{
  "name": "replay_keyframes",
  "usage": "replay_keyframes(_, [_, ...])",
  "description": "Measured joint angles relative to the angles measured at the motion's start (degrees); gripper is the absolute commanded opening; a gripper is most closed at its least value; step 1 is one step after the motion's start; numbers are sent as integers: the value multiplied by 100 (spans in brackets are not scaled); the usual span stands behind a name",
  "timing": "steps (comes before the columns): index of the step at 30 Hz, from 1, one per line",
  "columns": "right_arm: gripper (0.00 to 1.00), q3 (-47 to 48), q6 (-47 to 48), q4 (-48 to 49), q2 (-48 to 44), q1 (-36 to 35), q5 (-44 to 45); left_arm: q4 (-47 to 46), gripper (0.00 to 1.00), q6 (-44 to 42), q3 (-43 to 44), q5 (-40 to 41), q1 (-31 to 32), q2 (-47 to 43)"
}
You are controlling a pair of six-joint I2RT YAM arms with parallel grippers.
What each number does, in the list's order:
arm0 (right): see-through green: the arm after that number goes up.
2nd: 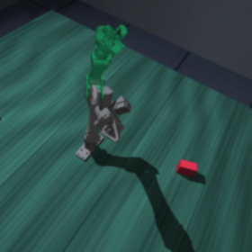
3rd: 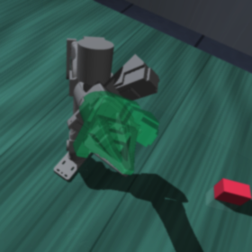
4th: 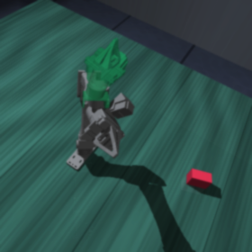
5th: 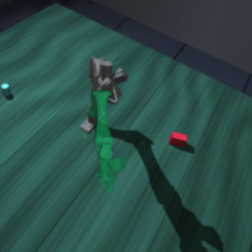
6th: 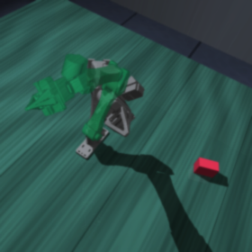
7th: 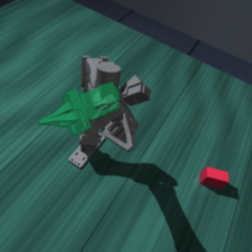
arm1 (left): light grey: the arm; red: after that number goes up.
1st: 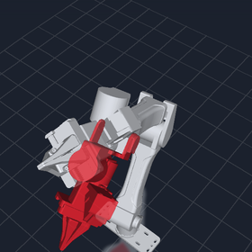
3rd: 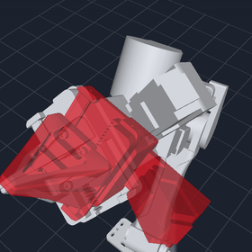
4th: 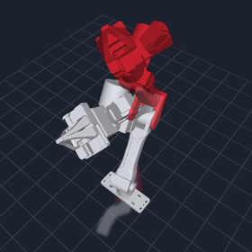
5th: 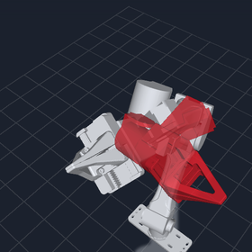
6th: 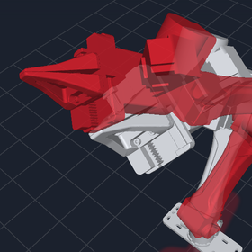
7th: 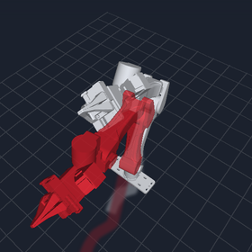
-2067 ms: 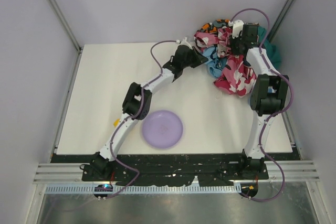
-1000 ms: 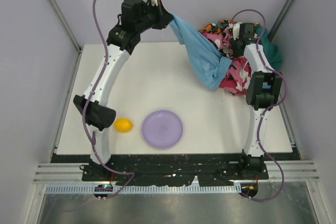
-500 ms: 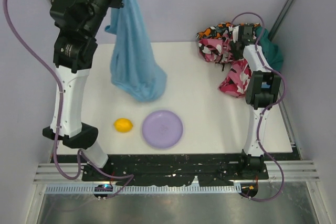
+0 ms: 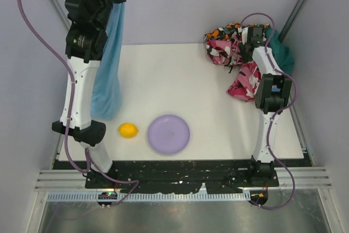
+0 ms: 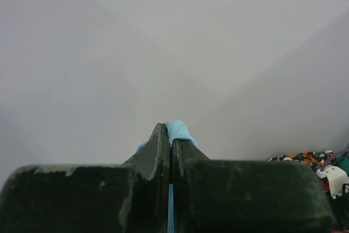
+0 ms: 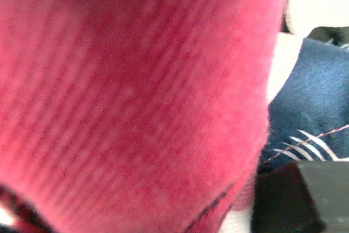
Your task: Pick out a specific cloth from the pile
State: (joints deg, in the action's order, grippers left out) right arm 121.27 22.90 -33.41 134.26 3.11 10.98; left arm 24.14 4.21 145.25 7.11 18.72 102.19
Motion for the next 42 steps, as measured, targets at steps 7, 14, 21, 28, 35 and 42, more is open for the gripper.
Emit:
replay_keyframes(7, [50,-136,-15,136,-9,0,35,-94,0,44,2,37,-9,234])
replay_keyframes(14, [63,-433,-11,267,-162,2,-68,-278,0,256,-640,83,-7,166])
replay_keyframes(21, [85,-1340,31,103,-1115,-109,-424,-463,13,859,-3344,31,4,-280])
replay_keyframes(28, [95,-2085,-590,66,-3104,-603,-789,-92,100,1303,-5425,-286,315,-269])
replay_keyframes(35, [95,-3550,-2592,831,-5934,-697,-1325,306,100,1344,-6122,-20,1064,-1189])
replay_keyframes(42, [95,-6207,-3956,1241,-8207,-643,-1816,142,100,1733,-8507,216,1202,-4452])
